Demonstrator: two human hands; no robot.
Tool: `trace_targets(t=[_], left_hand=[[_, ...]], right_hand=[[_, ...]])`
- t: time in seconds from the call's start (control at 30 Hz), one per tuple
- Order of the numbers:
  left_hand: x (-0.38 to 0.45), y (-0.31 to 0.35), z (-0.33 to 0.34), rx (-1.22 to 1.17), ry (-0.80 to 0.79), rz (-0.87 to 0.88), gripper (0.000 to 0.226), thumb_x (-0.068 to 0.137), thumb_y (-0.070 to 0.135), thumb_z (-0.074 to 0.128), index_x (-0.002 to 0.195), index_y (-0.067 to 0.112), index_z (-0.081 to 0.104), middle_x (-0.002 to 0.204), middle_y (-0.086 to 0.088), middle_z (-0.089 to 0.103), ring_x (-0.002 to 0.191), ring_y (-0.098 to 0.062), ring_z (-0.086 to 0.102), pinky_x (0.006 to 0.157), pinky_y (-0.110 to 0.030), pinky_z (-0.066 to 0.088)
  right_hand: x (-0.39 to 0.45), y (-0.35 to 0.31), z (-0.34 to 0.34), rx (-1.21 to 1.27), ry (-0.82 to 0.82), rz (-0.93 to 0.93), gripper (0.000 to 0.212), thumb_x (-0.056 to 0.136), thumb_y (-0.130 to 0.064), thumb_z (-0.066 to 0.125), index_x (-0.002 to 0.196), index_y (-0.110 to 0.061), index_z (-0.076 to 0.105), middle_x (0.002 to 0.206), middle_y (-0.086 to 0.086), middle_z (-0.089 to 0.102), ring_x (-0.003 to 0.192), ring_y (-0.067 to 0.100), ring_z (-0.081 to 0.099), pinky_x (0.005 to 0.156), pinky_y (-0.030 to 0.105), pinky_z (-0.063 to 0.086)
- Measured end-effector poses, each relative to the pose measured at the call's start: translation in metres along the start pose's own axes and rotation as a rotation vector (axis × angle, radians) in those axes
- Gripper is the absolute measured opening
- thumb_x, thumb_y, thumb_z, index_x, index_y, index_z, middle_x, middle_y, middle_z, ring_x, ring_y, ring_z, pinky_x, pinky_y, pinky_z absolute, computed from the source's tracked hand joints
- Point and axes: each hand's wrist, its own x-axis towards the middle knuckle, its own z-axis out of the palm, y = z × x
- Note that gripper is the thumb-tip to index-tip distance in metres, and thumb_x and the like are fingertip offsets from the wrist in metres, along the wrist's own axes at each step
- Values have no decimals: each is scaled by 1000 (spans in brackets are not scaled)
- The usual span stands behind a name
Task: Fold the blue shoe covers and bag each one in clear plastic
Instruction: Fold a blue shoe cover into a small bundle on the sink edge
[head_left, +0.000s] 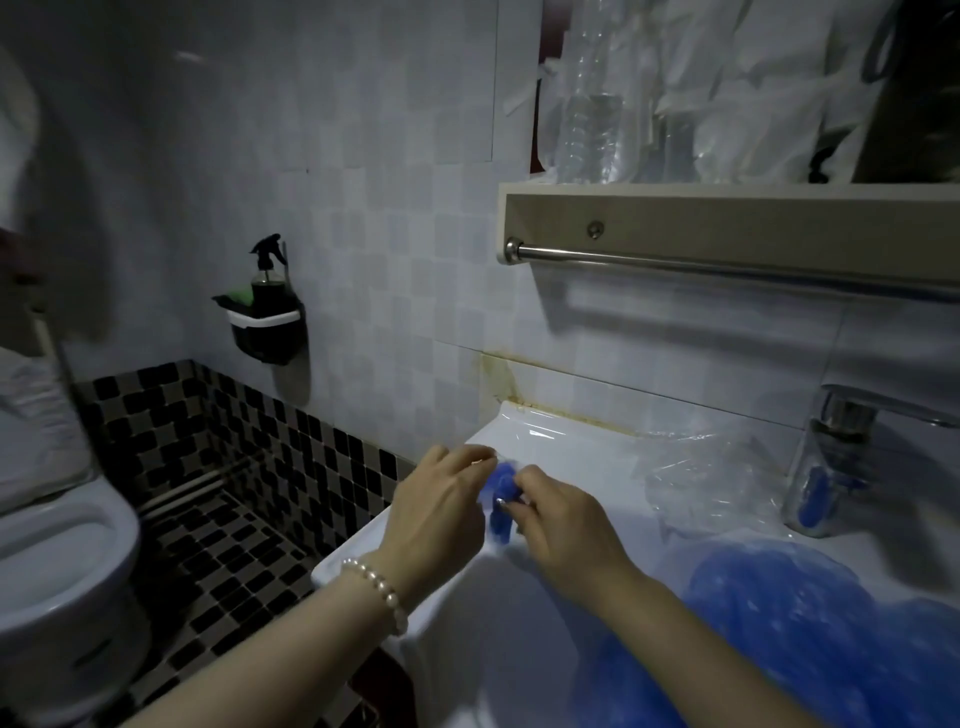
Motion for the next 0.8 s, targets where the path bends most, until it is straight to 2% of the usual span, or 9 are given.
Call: trace_targets(t=[0.1,0.17,0.23,0.3,0.43,0.57,0.67,0.73,0.8], left_hand=[[-14,-1,19,-79,101,103,39,63,-2,74,100,10,70,103,-6,69,79,-22,66,57,-26,54],[-23,1,29,-120,163,105,23,81,9,51,97,10,68,100,-7,68,80,-19,63,51,-24,51],[-29,2,41,-172,196,64,30,86,18,38,96,11,65,102,-2,64,84,-15,55,49,-23,47],[-32,2,51,-217,161,33,33,80,19,41,100,10,66,107,0,61,89,-13,53,55,-19,45],[-34,-1,58,-272,76,80,40,73,11,41,106,5,63,111,-10,62,97,-15,53,78,-16,42],[-33,-6,59,-339,17,91,42,74,5,49,114,9,63,119,-8,60,100,-15,58,83,-8,38],[-34,-2,57,-388,1,148,47,76,7,41,120,11,58,124,-4,55,101,-13,56,78,-8,41],[-33,2,55,-395,2,186,44,76,9,40,116,8,60,122,-5,56,100,-12,54,83,-3,37],[-33,5,54,-421,26,212,40,76,7,46,112,7,62,120,-5,57,104,-12,53,90,1,29]], right_hand=[[-4,1,11,122,-22,234,6,97,-25,49,91,-23,51,88,1,66,76,17,62,70,27,52],[-8,2,19,96,66,342,12,90,-26,61,79,-21,58,76,-4,60,71,17,58,66,32,50],[-10,5,27,-44,173,383,13,80,-23,72,69,-16,68,76,-7,50,75,17,49,65,30,43],[-13,6,35,-156,210,439,7,76,-22,74,71,-17,74,88,-7,45,89,19,44,73,30,37],[-9,4,39,-4,16,670,13,87,-16,63,92,-21,74,131,-6,36,120,22,26,100,26,27],[-2,6,37,-87,-73,601,26,89,-13,57,110,-20,69,139,-8,33,127,23,26,105,24,21],[-1,5,41,215,91,835,25,87,-5,55,87,-20,75,105,-4,66,107,22,56,93,27,38],[3,0,43,700,287,1031,30,86,5,51,76,-12,73,74,3,68,75,21,64,71,26,51],[4,-10,42,1066,397,1178,25,88,10,46,83,0,69,70,10,63,54,17,61,47,19,49]])
